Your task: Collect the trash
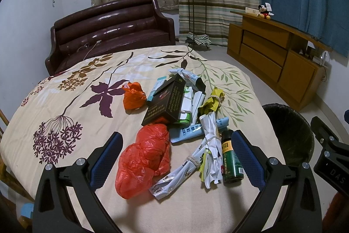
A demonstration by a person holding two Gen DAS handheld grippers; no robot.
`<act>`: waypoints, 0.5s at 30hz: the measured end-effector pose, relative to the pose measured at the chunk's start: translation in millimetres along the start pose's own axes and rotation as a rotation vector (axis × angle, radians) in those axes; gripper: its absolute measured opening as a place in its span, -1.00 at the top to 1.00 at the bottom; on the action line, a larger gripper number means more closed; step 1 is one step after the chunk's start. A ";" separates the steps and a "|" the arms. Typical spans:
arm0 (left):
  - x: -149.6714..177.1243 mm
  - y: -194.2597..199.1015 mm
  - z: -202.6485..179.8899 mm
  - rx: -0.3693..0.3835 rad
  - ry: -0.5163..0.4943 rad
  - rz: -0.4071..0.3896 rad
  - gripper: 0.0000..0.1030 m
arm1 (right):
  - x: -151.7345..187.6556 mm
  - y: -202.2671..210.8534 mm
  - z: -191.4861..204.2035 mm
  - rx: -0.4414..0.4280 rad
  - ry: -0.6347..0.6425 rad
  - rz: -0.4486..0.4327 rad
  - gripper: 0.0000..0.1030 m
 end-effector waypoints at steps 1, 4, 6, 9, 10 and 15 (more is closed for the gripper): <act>0.0 0.0 0.0 0.000 0.000 0.000 -0.89 | 0.0 -0.1 0.0 0.000 0.000 -0.001 -0.92; -0.1 0.0 -0.2 0.000 0.000 0.000 -0.89 | 0.1 -0.5 -0.1 0.001 0.000 0.000 -0.92; -0.1 -0.1 -0.3 0.000 0.000 0.001 -0.89 | 0.2 -0.5 -0.2 0.001 0.000 0.000 -0.92; -0.1 -0.1 -0.3 -0.001 0.000 0.002 -0.89 | 0.4 -0.7 -0.1 0.000 0.001 0.001 -0.92; 0.4 -0.4 -0.7 -0.001 0.000 0.002 -0.89 | 0.4 -1.0 -0.2 0.001 0.001 0.001 -0.92; 0.4 -0.6 -0.9 -0.001 0.000 0.002 -0.89 | 0.0 -1.2 0.4 -0.001 0.002 0.003 -0.92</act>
Point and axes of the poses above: each gripper's, at about its wrist camera, not at the fingertips, and y roughly against the way its jaws point, z to its left, x to its underside, the point moved 8 cm from there along -y, roughly the way its jaws point, and after that the axes turned 6 degrees about x, right-handed, at the moved point
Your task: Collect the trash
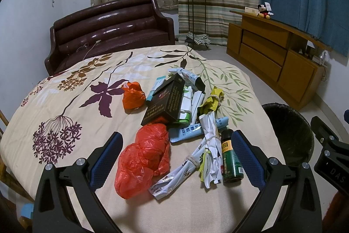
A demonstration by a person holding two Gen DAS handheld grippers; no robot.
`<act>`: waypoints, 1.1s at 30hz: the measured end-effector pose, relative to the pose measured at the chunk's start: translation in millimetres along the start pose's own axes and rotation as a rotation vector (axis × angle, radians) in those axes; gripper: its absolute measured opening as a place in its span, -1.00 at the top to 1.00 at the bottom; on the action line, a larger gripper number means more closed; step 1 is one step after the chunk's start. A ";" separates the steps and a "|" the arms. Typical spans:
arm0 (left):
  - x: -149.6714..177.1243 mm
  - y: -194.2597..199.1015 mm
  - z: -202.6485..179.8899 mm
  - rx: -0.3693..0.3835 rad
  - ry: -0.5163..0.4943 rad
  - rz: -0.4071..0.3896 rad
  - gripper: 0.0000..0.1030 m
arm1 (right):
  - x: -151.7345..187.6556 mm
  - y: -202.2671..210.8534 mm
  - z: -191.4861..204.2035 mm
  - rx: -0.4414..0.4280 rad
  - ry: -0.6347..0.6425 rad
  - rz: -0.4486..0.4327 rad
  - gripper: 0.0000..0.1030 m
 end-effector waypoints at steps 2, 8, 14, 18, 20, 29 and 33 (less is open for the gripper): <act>0.0 -0.1 0.0 -0.001 0.000 0.000 -0.89 | 0.0 0.1 0.4 -0.001 0.002 0.002 -0.92; 2.3 -2.3 -1.5 0.001 0.001 0.005 -0.89 | 5.6 -3.8 0.0 0.007 0.005 0.005 -0.92; 5.8 -5.1 -6.0 0.002 -0.003 0.010 -0.88 | 6.1 -5.1 0.7 0.003 0.007 0.009 -0.92; 9.8 -6.2 -6.6 0.006 -0.009 0.016 -0.87 | 9.4 -10.3 6.2 -0.004 0.009 0.018 -0.92; 12.0 -7.6 -3.3 0.009 -0.016 0.024 -0.87 | 11.0 -9.3 9.0 -0.008 0.017 0.020 -0.92; 18.8 1.6 31.3 -0.016 -0.013 0.040 -0.87 | 11.5 -4.1 18.0 -0.030 0.029 0.037 -0.70; 22.1 4.5 44.8 -0.021 -0.002 0.052 -0.87 | 13.5 -4.9 24.3 -0.052 0.038 0.064 -0.57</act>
Point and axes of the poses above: each gripper's, at about its wrist camera, not at the fingertips, and y roughly against the way its jaws point, z to its left, x to its underside, the point moved 8 cm from there along -y, roughly the way its jaws point, and after that the axes turned 6 degrees about x, right-handed, at the moved point
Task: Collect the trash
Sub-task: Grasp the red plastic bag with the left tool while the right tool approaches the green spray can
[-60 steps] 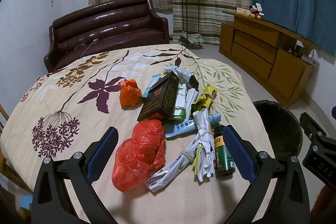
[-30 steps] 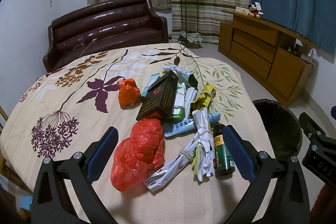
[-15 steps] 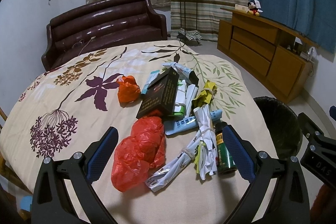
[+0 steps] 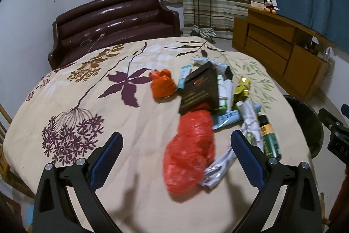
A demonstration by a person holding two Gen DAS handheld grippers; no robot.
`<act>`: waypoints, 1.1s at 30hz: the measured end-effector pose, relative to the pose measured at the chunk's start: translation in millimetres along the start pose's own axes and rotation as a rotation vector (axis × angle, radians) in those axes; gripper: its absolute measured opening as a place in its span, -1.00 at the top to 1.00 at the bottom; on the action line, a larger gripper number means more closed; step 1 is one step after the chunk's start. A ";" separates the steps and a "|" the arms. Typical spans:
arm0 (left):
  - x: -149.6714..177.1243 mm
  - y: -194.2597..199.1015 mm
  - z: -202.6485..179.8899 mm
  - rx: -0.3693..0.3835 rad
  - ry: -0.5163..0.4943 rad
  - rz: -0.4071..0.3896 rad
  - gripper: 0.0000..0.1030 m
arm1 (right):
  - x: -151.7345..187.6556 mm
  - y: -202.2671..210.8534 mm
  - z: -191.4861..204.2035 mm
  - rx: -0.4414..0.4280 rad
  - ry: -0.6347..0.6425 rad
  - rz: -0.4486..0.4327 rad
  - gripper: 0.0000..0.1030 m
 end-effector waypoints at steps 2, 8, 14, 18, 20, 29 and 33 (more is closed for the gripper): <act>0.0 -0.8 4.9 0.005 0.002 0.009 -0.87 | 0.5 -0.5 3.2 -0.004 0.007 0.003 -0.56; -7.8 -12.5 0.9 0.027 -0.019 0.026 -0.54 | -3.5 0.6 11.8 -0.011 0.023 0.003 -0.56; -5.1 -28.1 -4.6 0.057 -0.041 0.073 -0.42 | -5.0 -0.1 16.7 -0.019 0.031 0.012 -0.56; -0.1 -37.5 -6.8 0.128 -0.025 0.117 0.06 | -5.4 -3.1 23.6 -0.029 0.039 0.017 -0.56; 1.6 -38.8 -7.8 0.168 -0.015 0.130 0.21 | -5.1 -3.9 27.8 -0.033 0.044 0.019 -0.56; 3.7 -23.0 2.1 0.177 -0.012 0.113 0.26 | -6.8 -0.9 47.3 -0.063 0.065 0.021 -0.56; 1.5 -16.5 13.8 0.157 -0.003 0.096 0.26 | -8.3 1.7 58.9 -0.084 0.078 0.016 -0.44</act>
Point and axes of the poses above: each gripper's, at about its wrist camera, not at the fingertips, and y roughly against the way its jaws point, z to its left, x to its underside, the point moved 8 cm from there along -y, roughly the way its jaws point, and after that the axes turned 6 degrees about x, right-handed, at the moved point
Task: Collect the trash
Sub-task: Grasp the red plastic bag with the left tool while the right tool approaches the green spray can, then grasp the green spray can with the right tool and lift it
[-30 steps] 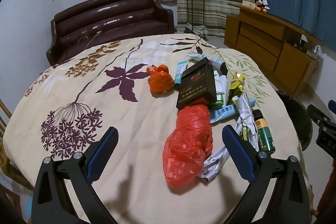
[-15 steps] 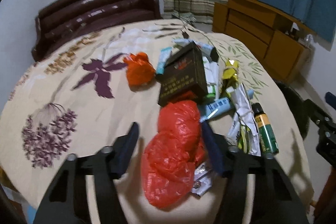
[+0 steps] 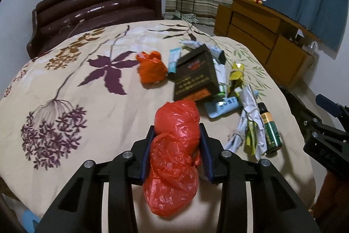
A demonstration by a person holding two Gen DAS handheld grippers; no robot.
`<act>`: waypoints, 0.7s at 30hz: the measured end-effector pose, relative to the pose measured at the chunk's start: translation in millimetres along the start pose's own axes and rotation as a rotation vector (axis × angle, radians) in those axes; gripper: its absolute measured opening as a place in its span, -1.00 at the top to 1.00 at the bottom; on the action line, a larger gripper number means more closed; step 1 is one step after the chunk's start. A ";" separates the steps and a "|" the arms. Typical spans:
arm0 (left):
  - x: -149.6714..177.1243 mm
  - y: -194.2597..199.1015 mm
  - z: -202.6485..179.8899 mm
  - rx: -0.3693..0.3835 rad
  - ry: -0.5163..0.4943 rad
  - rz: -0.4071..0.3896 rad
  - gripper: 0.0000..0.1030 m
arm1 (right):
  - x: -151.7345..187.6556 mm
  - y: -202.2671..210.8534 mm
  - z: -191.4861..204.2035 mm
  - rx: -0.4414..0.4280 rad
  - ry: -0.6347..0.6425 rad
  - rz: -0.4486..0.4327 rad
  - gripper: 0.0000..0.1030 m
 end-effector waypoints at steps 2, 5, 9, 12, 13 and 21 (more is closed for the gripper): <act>-1.8 4.3 6.8 -0.020 -0.003 -0.018 0.26 | 0.5 -0.5 6.2 -0.017 0.004 0.009 -0.32; -5.4 9.1 15.8 -0.062 -0.020 -0.045 0.26 | 4.1 -2.9 17.0 -0.047 0.011 0.033 -0.23; -6.1 9.1 27.1 -0.077 -0.008 -0.042 0.26 | 9.3 -9.1 31.8 -0.067 0.027 0.059 -0.13; -2.8 7.2 31.9 -0.076 0.000 -0.033 0.26 | 8.0 -7.8 38.8 -0.082 0.029 0.056 -0.10; -2.0 6.4 33.1 -0.073 0.003 -0.029 0.26 | 7.4 -7.9 41.3 -0.082 0.033 0.057 -0.10; 0.4 5.0 34.9 -0.068 0.010 -0.027 0.26 | 8.7 -9.7 61.1 -0.096 0.066 0.075 -0.06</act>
Point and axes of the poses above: each gripper's, at about its wrist camera, not at the fingertips, and y roughly against the way its jaws point, z to its left, x to its underside, the point moved 8 cm from there along -y, roughly the way its jaws point, and after that the axes turned 6 degrees about x, right-handed, at the moved point
